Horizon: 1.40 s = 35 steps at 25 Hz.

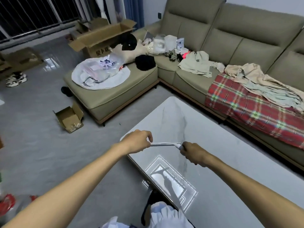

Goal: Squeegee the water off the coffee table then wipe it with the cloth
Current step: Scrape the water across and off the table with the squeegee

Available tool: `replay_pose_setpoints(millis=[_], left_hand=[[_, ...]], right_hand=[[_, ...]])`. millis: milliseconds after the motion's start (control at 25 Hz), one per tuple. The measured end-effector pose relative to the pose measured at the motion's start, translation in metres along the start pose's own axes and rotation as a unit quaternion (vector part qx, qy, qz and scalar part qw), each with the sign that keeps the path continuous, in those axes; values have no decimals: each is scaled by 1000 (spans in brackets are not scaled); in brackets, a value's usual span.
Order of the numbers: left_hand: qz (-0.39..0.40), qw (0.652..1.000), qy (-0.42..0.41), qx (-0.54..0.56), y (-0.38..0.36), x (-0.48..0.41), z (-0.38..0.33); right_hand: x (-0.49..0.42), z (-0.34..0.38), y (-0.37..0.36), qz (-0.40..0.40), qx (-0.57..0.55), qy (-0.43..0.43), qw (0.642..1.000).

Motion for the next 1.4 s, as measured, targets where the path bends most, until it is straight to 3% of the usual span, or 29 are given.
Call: replay_pose_setpoints(millis=[240, 480, 680, 800, 1120, 1400], left_hand=[[42, 999, 20, -1, 33, -150, 26], [34, 999, 19, 15, 57, -297, 34], [56, 997, 11, -54, -18, -458, 71], [62, 989, -36, -126, -74, -539, 95], [59, 978, -109, -170, -126, -610, 118], [134, 979, -72, -139, -139, -626, 116]], right_hand=[[-146, -26, 7, 14, -100, -74, 992], [-262, -55, 69, -66, -144, -131, 979], [-377, -119, 57, -152, -39, -155, 975], [-452, -161, 65, -219, 13, -157, 963], [-600, -202, 87, -250, 11, -174, 952], [-586, -196, 61, -219, 45, -160, 962]])
Point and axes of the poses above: each hand's wrist, its own x-axis away from the middle knuckle, its own y-axis out of the back of the hand, z = x × y, the point moved 5 cm from there along -x, towards the middle knuckle, and after that the axes turned 8 degrees about y, right-handed, at the moved point
